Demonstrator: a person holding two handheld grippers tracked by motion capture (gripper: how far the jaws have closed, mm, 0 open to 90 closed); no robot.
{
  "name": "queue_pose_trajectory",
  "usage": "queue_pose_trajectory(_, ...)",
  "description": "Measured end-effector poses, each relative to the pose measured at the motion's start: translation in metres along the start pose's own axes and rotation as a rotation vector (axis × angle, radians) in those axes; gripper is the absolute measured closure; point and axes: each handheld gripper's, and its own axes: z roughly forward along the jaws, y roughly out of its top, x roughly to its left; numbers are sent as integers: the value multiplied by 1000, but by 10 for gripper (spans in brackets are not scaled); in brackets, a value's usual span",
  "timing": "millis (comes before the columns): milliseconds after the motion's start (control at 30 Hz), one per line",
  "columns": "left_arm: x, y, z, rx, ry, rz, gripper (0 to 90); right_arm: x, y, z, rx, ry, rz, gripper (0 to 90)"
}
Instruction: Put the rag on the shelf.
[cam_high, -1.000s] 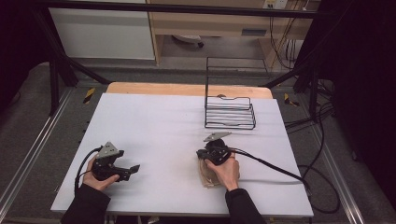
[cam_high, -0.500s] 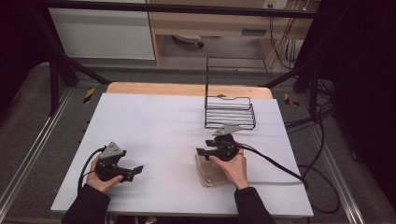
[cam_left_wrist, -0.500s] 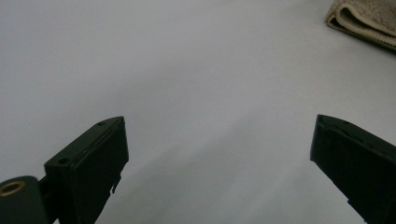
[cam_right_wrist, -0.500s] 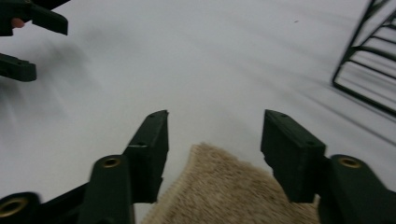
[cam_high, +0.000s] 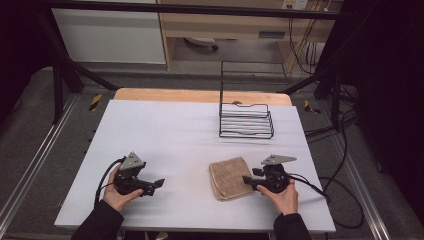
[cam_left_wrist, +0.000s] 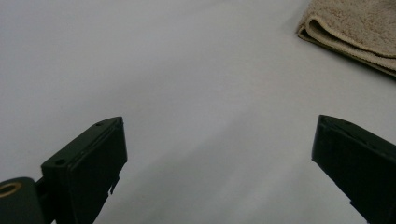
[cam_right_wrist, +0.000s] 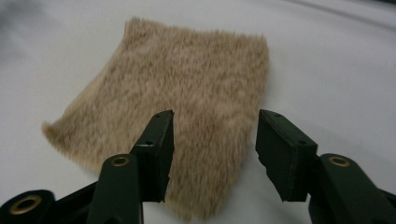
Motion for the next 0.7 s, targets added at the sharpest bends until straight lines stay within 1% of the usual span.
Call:
queue_pose_trajectory(100, -1, -1, 1, 1, 0, -5, 36, -1, -13, -3, 22, 12, 19, 529)
queue_pose_trajectory(200, -1, -3, 1, 2, 0, -5, 40, -1, -20, -4, 31, 39, 39, 597)
queue_pose_trajectory(267, -1, -4, 2, 7, -1, -11, 43, 0, -21, -2, 32, 43, 43, 631)
queue_pose_trajectory(300, -1, -4, 2, 7, -1, -11, 43, 0, -21, -2, 32, 43, 43, 631)
queue_pose_trajectory(333, -1, -4, 2, 9, 0, -9, 43, 0, -22, -1, 39, 41, 45, 667)
queue_pose_trajectory(400, -2, -5, 2, 10, 1, -9, 43, 0, -22, -1, 42, 45, 47, 703)
queue_pose_trajectory(533, -3, -5, 4, 15, 5, -9, 44, 2, -24, -4, 31, 45, 58, 820)
queue_pose_trajectory(567, -3, -5, 4, 14, 6, -9, 44, 2, -24, -4, 26, 44, 61, 833)
queue_pose_trajectory(600, -3, -5, 4, 14, 6, -9, 44, 3, -24, -5, 25, 47, 79, 842)
queue_pose_trajectory(700, -3, -5, 4, 11, 4, -14, 46, 7, -25, -7, 26, 39, 90, 853)
